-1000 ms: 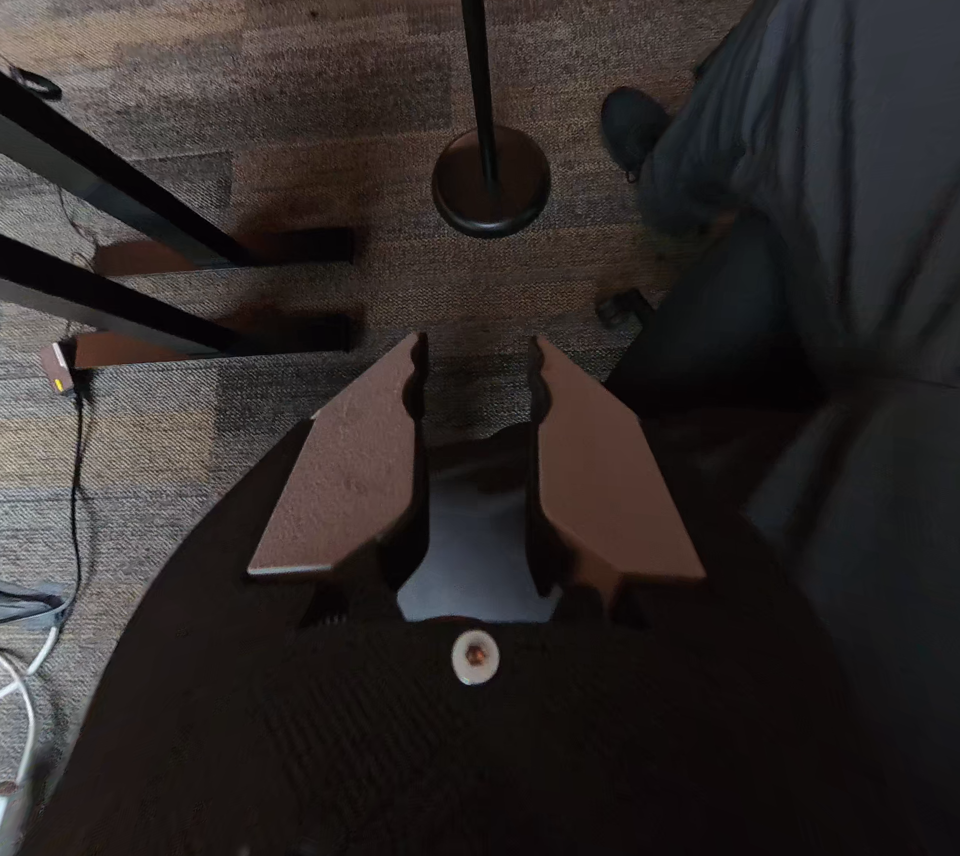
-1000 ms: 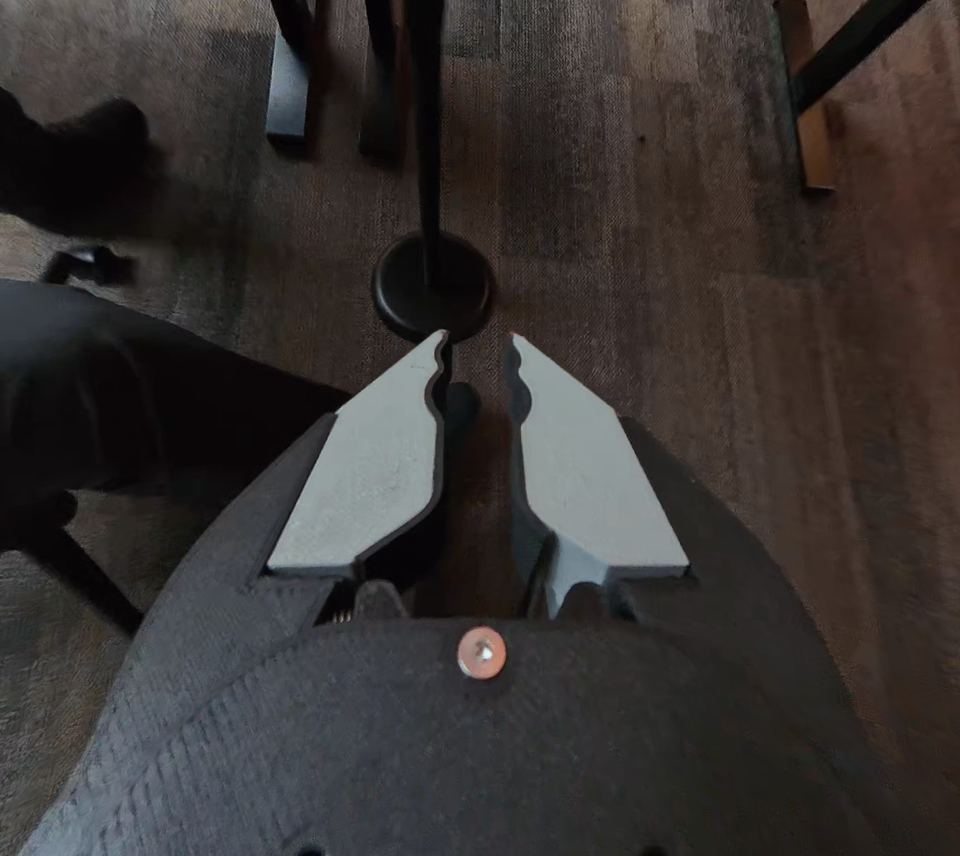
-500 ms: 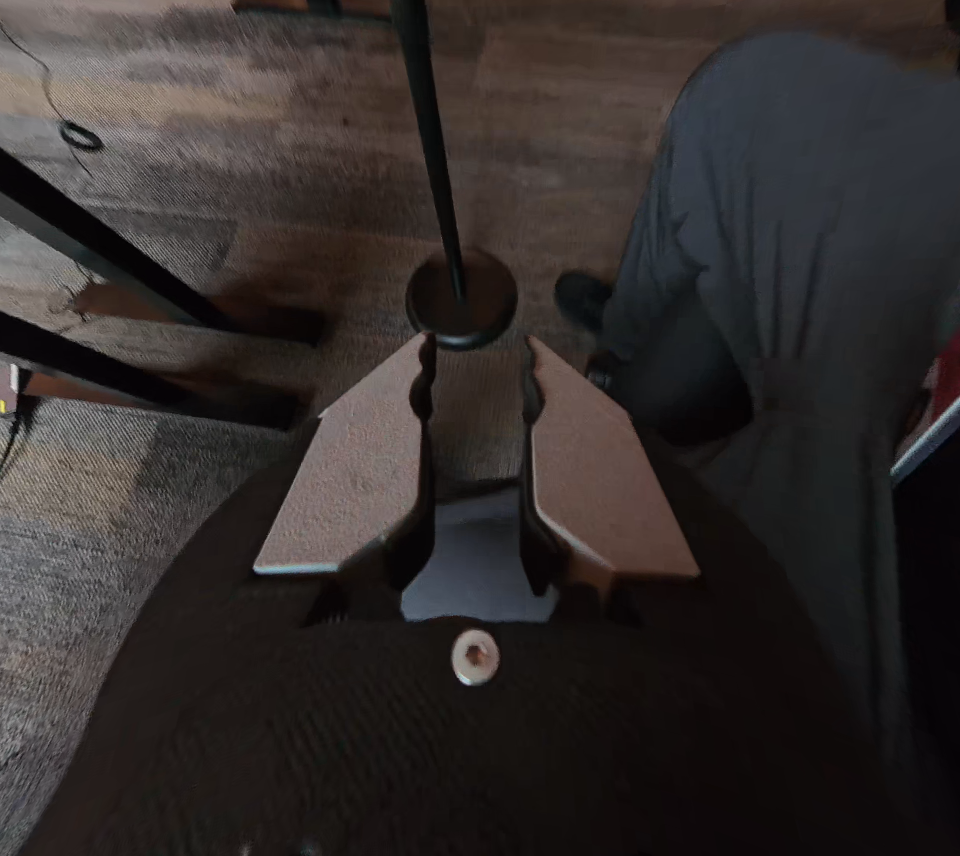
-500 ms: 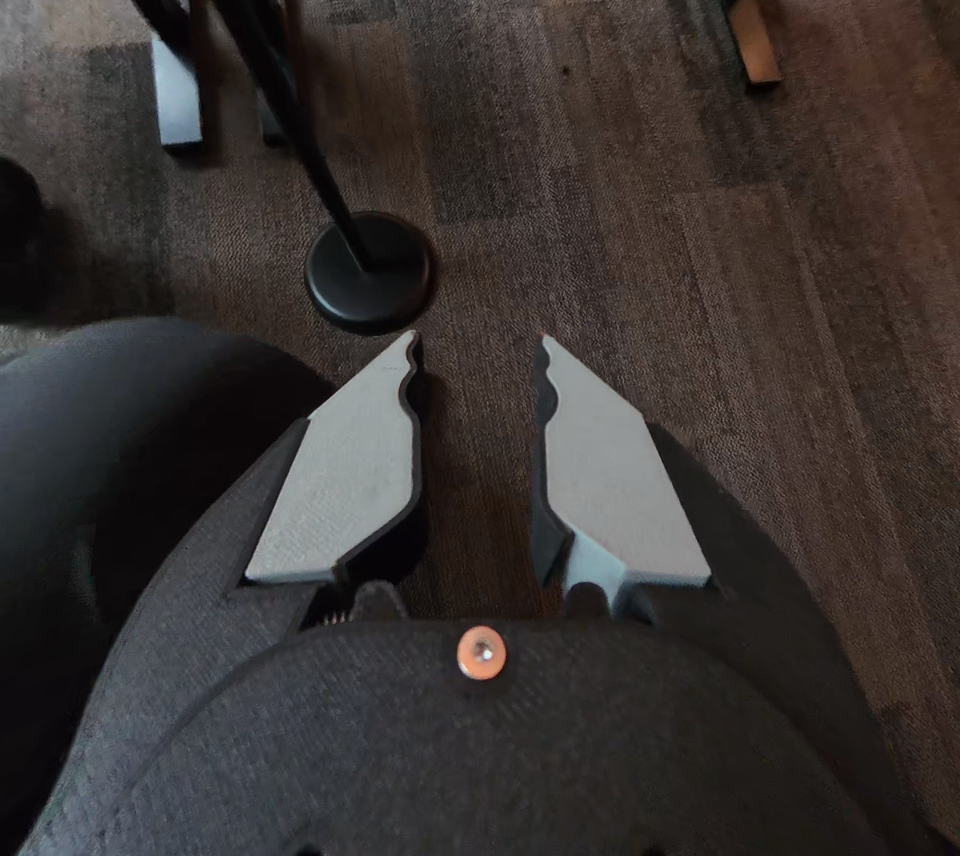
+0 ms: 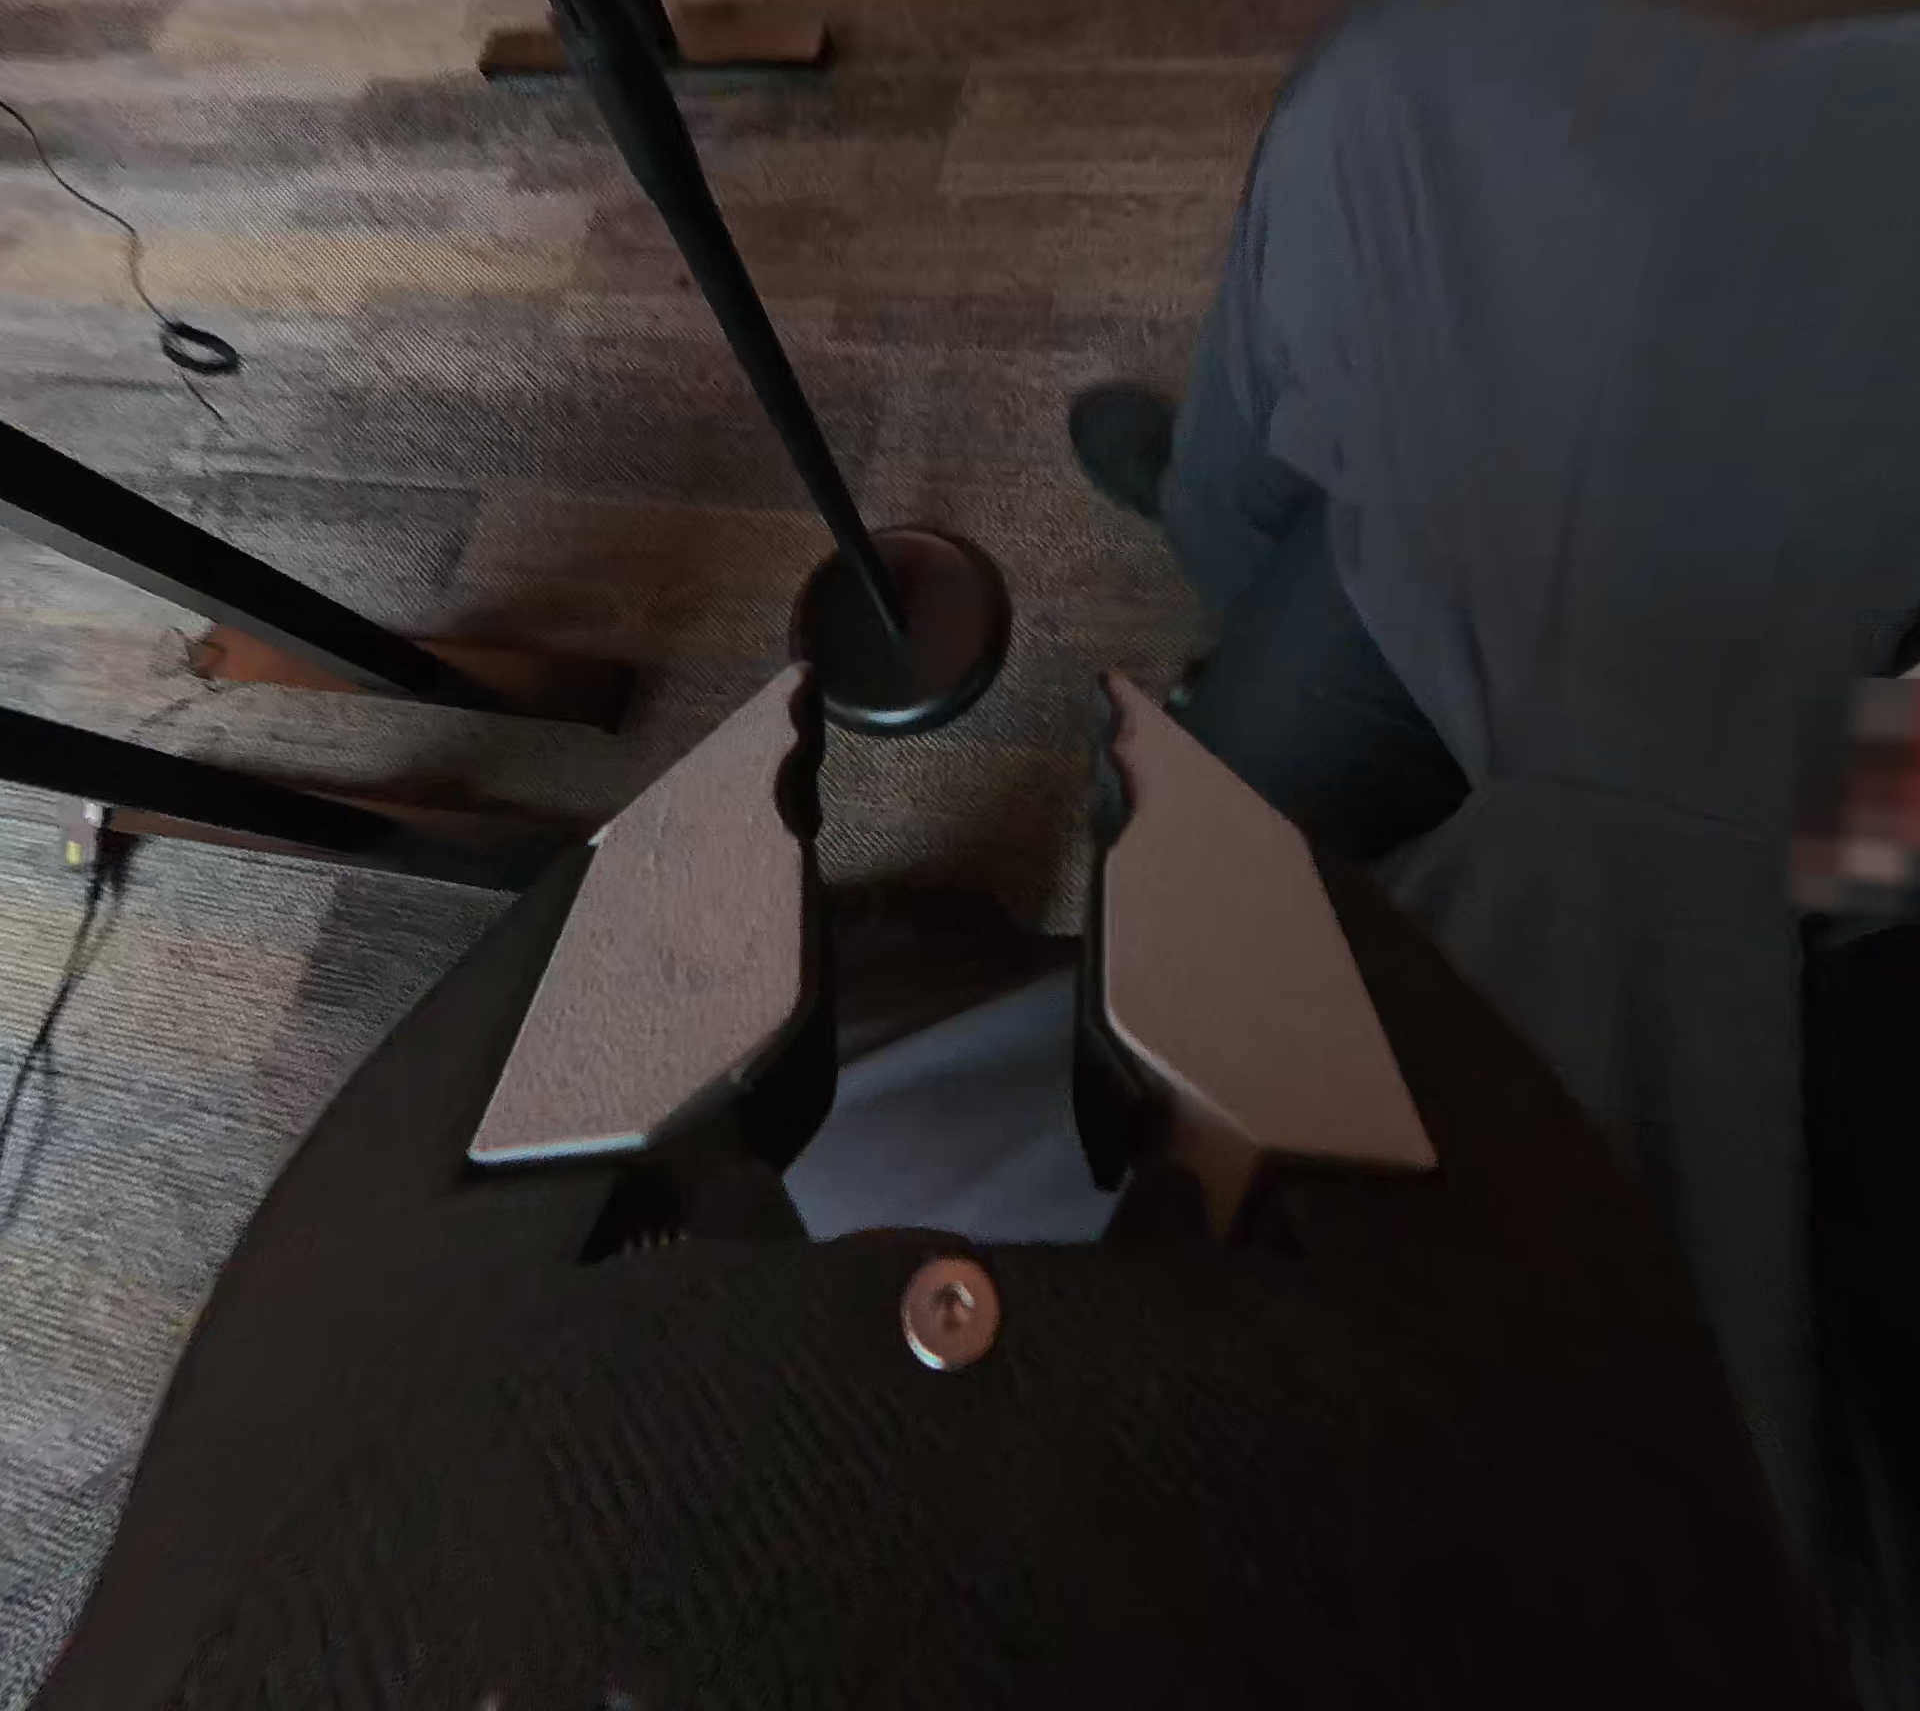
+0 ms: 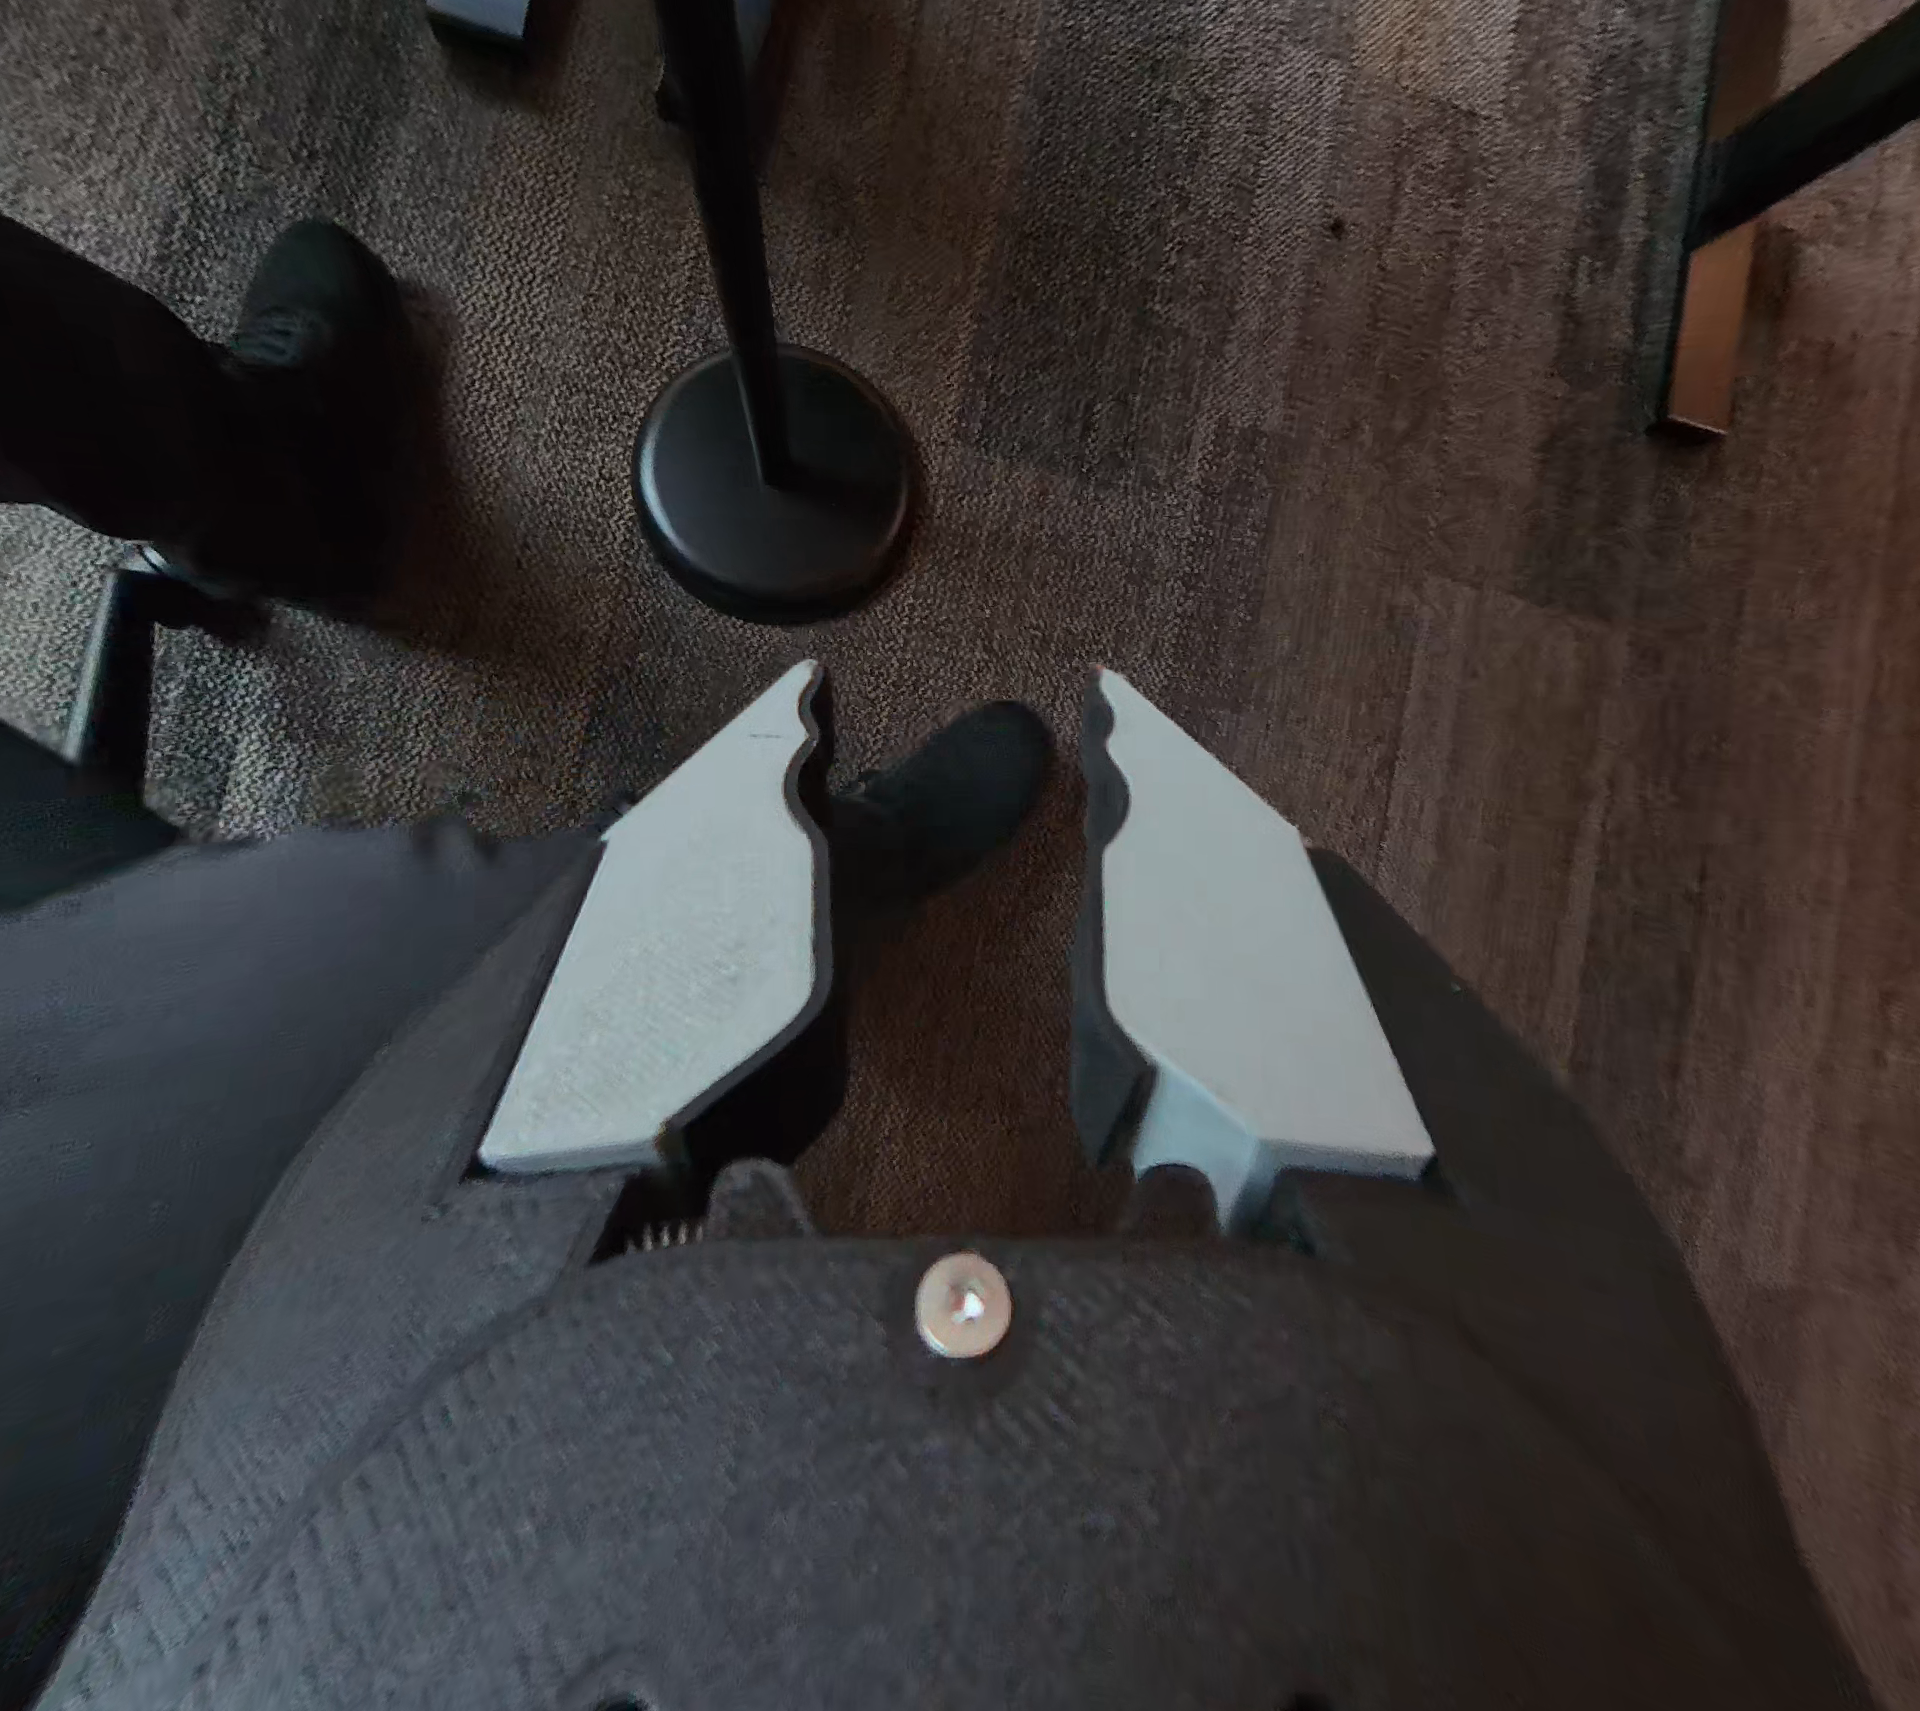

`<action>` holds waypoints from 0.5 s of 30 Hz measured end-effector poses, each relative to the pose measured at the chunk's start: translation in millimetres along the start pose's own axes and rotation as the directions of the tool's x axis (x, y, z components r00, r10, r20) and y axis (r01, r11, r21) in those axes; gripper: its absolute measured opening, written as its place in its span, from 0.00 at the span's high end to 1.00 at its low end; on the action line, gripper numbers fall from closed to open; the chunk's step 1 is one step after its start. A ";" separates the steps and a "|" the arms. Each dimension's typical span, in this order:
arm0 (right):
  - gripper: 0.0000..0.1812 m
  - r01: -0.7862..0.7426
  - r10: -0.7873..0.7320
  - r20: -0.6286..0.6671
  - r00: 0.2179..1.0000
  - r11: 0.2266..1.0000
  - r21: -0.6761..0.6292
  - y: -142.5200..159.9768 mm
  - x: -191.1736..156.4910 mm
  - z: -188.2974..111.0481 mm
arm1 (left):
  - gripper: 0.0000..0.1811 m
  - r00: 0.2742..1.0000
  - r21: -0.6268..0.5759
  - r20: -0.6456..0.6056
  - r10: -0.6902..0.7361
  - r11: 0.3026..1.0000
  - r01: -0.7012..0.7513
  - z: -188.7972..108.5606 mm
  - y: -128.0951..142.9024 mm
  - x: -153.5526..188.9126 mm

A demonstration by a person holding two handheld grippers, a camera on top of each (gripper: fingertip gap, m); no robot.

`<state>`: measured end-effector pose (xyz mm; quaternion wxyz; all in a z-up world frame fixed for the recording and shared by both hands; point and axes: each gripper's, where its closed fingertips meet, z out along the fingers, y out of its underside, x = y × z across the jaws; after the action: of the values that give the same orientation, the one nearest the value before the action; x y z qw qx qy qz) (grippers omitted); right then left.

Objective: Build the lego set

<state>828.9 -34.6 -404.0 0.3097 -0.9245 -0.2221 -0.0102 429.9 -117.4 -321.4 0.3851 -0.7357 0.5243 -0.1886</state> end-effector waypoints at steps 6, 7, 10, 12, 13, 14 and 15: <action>0.76 -0.011 0.010 0.059 0.998 1.000 0.010 -1.1 25.6 77.7 | 0.72 0.989 -0.007 -0.065 0.134 0.991 -0.135 59.2 -35.2 11.6; 0.76 -0.026 0.025 0.074 0.997 1.000 0.010 0.6 31.0 95.8 | 0.72 0.982 -0.016 -0.092 0.163 0.986 -0.165 75.5 -40.4 18.5; 0.76 -0.081 0.078 0.119 0.990 0.997 0.019 8.5 49.9 164.2 | 0.72 0.955 -0.008 -0.220 0.200 0.978 -0.207 139.3 -54.3 48.5; 0.77 -0.110 0.105 0.145 0.984 0.993 0.031 18.9 62.4 215.0 | 0.73 0.923 0.031 -0.308 0.231 0.972 -0.233 196.0 -67.1 71.0; 0.77 -0.129 0.122 0.151 0.981 0.991 0.033 27.0 68.8 237.8 | 0.74 0.906 0.066 -0.340 0.252 0.967 -0.245 228.3 -76.8 80.5; 0.77 -0.149 0.140 0.164 0.976 0.988 0.047 34.6 73.8 256.4 | 0.76 0.890 0.109 -0.364 0.276 0.961 -0.253 262.7 -89.1 88.6; 0.78 -0.169 0.158 0.172 0.972 0.985 0.047 45.6 79.5 270.4 | 0.77 0.876 0.154 -0.388 0.288 0.957 -0.247 298.2 -104.8 95.8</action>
<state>887.4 121.3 -636.0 0.3178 -0.9273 -0.1706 0.0998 735.0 -79.2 -441.9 0.3263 -0.5806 0.6794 -0.3078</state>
